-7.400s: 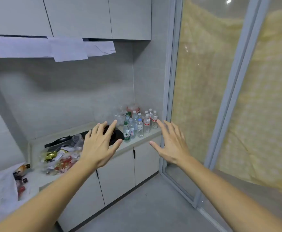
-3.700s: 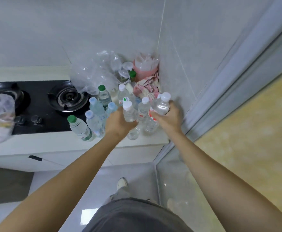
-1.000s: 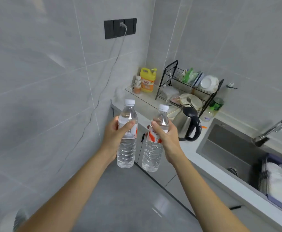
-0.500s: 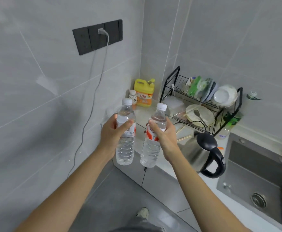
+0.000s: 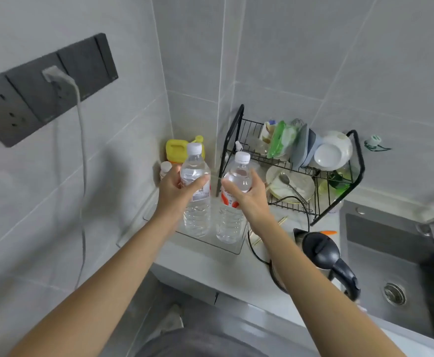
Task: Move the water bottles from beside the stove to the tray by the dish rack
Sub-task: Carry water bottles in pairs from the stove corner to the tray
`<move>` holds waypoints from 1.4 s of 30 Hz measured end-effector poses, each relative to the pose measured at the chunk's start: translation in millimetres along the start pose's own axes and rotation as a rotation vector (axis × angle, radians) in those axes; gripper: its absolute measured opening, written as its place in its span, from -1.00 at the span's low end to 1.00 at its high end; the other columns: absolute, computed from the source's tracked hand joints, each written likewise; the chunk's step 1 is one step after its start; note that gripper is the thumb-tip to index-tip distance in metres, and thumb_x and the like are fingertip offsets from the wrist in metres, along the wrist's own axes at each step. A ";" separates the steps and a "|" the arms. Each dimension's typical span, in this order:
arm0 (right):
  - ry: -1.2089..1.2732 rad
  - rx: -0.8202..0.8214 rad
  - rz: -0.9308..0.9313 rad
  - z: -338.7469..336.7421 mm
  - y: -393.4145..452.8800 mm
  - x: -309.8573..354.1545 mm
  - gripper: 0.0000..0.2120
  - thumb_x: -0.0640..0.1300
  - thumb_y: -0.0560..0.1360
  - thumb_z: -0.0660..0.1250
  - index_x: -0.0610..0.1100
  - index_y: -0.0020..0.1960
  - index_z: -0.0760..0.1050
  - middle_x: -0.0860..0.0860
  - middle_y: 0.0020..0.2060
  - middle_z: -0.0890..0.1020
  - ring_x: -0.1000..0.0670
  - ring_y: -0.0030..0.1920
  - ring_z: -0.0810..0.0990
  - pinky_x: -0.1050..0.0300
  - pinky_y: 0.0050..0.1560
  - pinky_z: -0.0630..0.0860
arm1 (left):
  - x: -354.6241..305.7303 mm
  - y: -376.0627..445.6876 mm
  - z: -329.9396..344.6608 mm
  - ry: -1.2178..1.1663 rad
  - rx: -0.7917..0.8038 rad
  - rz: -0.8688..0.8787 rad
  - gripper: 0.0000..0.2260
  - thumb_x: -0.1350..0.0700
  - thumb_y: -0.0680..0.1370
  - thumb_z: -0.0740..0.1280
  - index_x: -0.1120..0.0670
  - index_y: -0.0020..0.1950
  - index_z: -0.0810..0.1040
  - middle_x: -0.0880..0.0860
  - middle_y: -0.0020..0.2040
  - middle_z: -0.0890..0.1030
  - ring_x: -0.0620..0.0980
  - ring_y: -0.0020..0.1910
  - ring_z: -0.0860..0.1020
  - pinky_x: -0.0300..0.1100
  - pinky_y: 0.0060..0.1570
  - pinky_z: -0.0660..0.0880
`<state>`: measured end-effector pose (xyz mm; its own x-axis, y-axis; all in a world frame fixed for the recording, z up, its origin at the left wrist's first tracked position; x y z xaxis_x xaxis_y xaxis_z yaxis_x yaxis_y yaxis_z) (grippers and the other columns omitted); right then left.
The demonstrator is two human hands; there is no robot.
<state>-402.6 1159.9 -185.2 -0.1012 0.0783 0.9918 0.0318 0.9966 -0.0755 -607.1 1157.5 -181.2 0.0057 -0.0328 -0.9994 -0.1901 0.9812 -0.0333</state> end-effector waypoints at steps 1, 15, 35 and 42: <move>0.004 -0.023 0.011 -0.1 5.0 -2.4 -0.60 0.10 0.49 0.59 0.15 0.18 0.45 0.26 0.09 0.57 0.29 0.04 0.63 0.19 0.04 0.63 | 1.9 11.8 5.2 0.024 0.029 0.010 -0.74 0.10 0.47 0.60 0.09 0.06 0.61 -0.03 -0.08 0.72 -0.01 -0.05 0.69 0.01 0.07 0.62; -0.160 -0.351 0.095 0.8 65.5 -58.0 -0.58 0.02 0.47 0.62 -0.01 0.18 0.46 0.16 0.02 0.60 0.34 0.02 0.59 0.17 0.13 0.53 | 54.9 109.6 36.3 0.613 0.178 0.105 -0.48 -0.32 0.30 0.58 -0.06 0.05 0.50 -0.10 -0.13 0.65 -0.01 -0.15 0.64 -0.10 -0.25 0.44; -0.546 -0.301 0.192 -20.5 104.2 -124.9 -0.41 0.09 0.32 0.69 -0.02 0.22 0.50 -0.06 0.08 0.65 -0.14 0.26 0.52 -0.10 0.16 0.58 | 130.4 130.5 88.0 0.802 0.286 -0.049 -0.62 -0.16 0.34 0.63 -0.08 0.00 0.56 -0.04 -0.10 0.67 0.08 -0.08 0.63 -0.07 -0.12 0.55; -0.643 -0.248 0.133 -24.5 109.7 -126.4 -0.52 0.12 0.34 0.68 -0.06 -0.01 0.47 -0.03 0.03 0.62 -0.16 0.12 0.53 -0.09 0.05 0.53 | 144.5 134.2 88.7 0.743 0.272 -0.089 -0.55 -0.16 0.31 0.63 -0.06 0.12 0.64 -0.01 -0.02 0.72 0.10 -0.02 0.66 -0.10 -0.12 0.53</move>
<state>-362.0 1258.8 -316.3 -0.6463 0.2744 0.7120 0.3032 0.9486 -0.0904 -544.7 1301.3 -330.2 -0.6646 -0.1379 -0.7344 0.0270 0.9777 -0.2080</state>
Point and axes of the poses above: each hand's wrist, its own y-axis towards the middle knuckle, its own z-axis out of the palm, x = y × z, the point moved 7 cm from there along y, towards the middle knuckle
